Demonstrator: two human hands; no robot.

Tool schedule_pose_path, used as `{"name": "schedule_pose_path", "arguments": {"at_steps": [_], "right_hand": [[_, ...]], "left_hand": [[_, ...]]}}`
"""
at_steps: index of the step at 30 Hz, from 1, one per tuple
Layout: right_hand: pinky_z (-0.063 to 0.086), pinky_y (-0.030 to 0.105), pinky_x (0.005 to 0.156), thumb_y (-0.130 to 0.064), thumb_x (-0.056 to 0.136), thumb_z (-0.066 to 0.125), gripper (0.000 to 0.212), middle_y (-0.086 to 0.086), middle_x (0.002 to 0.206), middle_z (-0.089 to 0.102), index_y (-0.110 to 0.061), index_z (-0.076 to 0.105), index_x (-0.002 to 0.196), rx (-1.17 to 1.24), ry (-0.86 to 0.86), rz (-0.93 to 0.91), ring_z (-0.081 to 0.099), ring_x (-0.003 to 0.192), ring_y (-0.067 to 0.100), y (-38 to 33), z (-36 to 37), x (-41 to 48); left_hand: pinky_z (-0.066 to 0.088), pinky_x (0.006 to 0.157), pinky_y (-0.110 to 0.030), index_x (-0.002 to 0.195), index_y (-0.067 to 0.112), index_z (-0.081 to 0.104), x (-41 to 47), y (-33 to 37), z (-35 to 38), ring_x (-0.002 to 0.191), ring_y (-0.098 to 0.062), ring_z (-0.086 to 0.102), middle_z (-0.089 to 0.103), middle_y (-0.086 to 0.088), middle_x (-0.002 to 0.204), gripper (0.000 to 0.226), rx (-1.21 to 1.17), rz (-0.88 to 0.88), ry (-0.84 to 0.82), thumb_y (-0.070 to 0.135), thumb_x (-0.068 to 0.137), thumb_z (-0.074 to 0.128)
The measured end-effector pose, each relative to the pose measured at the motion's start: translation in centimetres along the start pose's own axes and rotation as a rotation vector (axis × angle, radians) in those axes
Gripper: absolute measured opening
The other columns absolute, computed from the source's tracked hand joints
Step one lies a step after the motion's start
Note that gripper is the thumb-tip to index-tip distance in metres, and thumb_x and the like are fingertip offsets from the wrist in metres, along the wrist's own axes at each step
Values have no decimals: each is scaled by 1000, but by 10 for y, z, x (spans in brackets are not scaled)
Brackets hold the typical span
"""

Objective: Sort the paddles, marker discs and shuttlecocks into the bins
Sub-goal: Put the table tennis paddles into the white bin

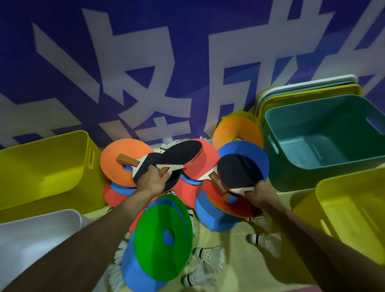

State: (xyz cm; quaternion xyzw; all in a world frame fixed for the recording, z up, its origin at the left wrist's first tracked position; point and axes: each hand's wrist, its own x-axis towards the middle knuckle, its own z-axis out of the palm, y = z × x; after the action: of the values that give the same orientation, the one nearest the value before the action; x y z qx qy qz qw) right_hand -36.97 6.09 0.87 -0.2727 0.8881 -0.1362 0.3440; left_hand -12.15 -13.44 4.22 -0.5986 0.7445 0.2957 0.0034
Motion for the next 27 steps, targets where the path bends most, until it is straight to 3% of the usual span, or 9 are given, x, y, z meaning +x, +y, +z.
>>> {"name": "schedule_pose_path", "arguments": {"at_steps": [3,6,10,12,16,20,22,25,27], "right_hand": [[51,41,87,-26,80,59,58,20,119,59,-1,40,129,19,-15,1,58,107,38,1,3,0],[52,44,87,-25,77,57,58,19,114,62,0,42,127,-11,-11,-23,60,103,37,0,1,-2],[50,44,88,-24,87,54,53,22,117,58,0,33,129,-126,29,-62,59,106,39,-12,-8,-16],[49,44,87,-23,88,52,49,22,118,58,-1,32,127,-194,53,-102,58,107,39,-16,-11,-20],[46,41,86,-17,88,51,41,21,117,58,-3,34,122,-260,89,-163,57,109,40,-20,-19,-26],[44,41,85,-21,87,54,43,19,116,58,-7,35,123,-170,92,-203,57,107,39,-31,-24,-33],[42,40,81,-19,86,54,39,19,116,58,-9,37,120,-68,86,-231,56,106,39,-43,-21,-37],[42,40,84,-18,86,58,39,21,120,54,-8,42,120,63,74,-262,54,109,40,-69,-13,-50],[43,40,88,-19,90,56,43,25,119,54,-7,41,128,107,70,-284,52,112,41,-92,-6,-61]], "left_hand": [[47,71,-43,90,-9,56,-15,2,-3,90,-44,61,63,-30,94,58,-56,23,21,49,89,55],[38,62,-36,74,6,50,-29,2,-12,88,-41,62,65,-26,90,43,-96,32,54,45,90,55],[26,52,-31,58,20,44,-47,4,-27,71,-31,56,53,-2,59,40,-137,38,96,34,94,55],[25,50,-32,62,19,45,-52,1,-34,73,-34,57,50,1,59,37,-136,42,106,34,94,54],[33,62,-34,95,4,55,-56,-10,-46,90,-39,61,63,-14,85,39,-155,36,177,42,93,53],[33,59,-33,71,14,49,-68,-11,-61,77,-37,60,54,-4,65,34,-233,21,238,40,92,55],[33,58,-33,69,16,49,-73,-12,-69,69,-33,55,51,0,61,33,-271,21,268,38,92,56],[32,59,-33,64,18,50,-84,-22,-87,66,-26,52,54,-1,63,35,-308,7,302,38,93,56],[34,61,-33,73,19,52,-88,-35,-100,76,-29,57,59,-5,75,31,-311,-12,333,44,91,57]]}}
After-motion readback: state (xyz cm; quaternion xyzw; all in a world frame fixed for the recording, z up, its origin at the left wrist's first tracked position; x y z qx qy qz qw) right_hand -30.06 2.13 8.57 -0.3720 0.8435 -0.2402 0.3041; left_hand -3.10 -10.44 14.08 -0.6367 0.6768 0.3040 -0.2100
